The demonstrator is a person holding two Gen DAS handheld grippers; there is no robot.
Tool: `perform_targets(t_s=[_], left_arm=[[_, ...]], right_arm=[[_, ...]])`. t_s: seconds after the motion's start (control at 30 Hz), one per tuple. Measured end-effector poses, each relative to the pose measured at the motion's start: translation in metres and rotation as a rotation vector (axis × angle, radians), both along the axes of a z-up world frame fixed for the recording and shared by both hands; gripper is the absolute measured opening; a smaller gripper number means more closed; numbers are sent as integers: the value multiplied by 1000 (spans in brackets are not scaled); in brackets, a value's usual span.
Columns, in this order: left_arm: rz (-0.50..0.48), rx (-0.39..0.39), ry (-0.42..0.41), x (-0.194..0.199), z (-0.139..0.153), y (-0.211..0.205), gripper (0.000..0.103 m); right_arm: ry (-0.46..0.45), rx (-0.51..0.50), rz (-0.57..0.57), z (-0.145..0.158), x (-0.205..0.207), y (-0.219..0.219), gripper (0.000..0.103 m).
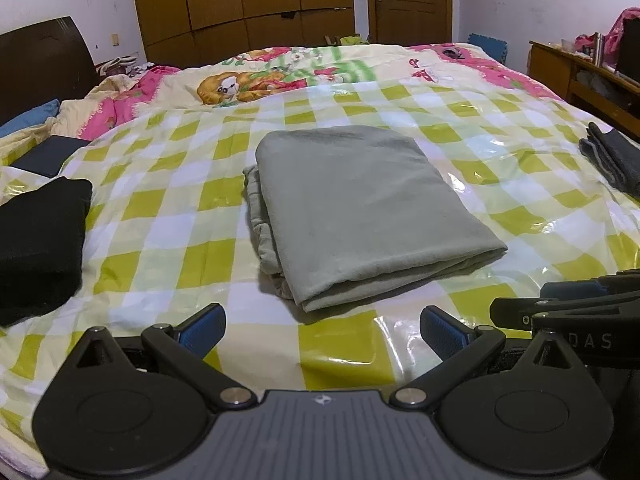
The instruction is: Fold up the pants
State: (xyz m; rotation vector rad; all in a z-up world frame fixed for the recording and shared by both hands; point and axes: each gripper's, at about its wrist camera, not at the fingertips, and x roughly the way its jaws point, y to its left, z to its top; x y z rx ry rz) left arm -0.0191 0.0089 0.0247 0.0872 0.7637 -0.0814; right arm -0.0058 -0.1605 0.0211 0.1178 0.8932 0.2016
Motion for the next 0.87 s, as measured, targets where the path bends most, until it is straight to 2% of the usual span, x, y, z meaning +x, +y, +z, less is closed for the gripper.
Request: perform_targets(t_s=[0.33, 0.43, 0.87], left_arm=[[2, 39, -5, 0, -2, -2, 103], [16, 41, -4, 0, -2, 0, 103], [36, 45, 28, 1, -6, 2, 103]], right_arm=[[3, -4, 3, -2, 0, 0, 56], [2, -4, 3, -3, 0, 0, 59], [8, -16, 4, -3, -2, 2, 60]])
